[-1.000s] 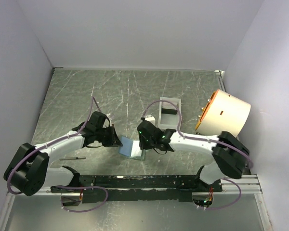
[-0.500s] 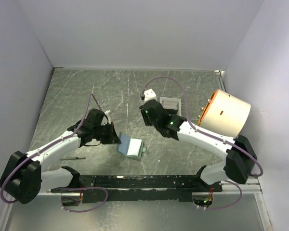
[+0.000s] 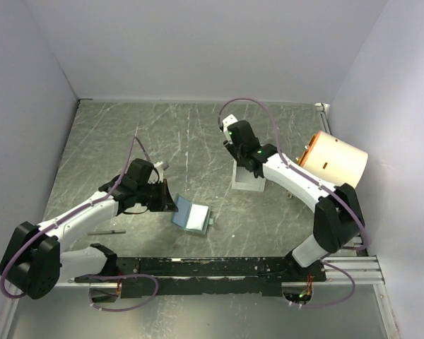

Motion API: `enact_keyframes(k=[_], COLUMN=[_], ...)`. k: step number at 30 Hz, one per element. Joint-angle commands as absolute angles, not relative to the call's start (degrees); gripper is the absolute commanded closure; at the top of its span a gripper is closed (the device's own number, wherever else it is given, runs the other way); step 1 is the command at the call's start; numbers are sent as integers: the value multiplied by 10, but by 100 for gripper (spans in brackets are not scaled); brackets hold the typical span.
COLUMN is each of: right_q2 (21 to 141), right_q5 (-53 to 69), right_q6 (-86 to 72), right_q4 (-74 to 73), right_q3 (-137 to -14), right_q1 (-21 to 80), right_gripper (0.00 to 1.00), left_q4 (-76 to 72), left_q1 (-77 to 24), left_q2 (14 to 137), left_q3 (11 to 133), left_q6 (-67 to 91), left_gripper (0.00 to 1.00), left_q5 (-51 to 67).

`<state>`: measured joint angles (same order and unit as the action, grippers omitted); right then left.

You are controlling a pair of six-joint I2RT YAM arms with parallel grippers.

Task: Put the credit cards into the card holder
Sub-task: Pick up the credit card from the storage box.

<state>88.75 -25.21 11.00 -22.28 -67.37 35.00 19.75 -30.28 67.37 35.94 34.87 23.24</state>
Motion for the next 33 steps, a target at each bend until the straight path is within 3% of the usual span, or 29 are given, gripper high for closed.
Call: enact_keyframes(k=[1,10,33], right_q2=[890,848,904], right_q5=[-163,-100,-49], right_q6=[221,379,469], right_q4=[-227,-96,48], right_q3=[-676,-553,-476], right_q1=[316,289,248], right_gripper=[59,57,57], left_q4=[189,183,185], left_q1=[-307,-307,-307], left_q2=[668,664,655], left_q3=[369,363,361], left_q6=[341,345,346], left_gripper=[91,91,91], left_q5=[261,258,266])
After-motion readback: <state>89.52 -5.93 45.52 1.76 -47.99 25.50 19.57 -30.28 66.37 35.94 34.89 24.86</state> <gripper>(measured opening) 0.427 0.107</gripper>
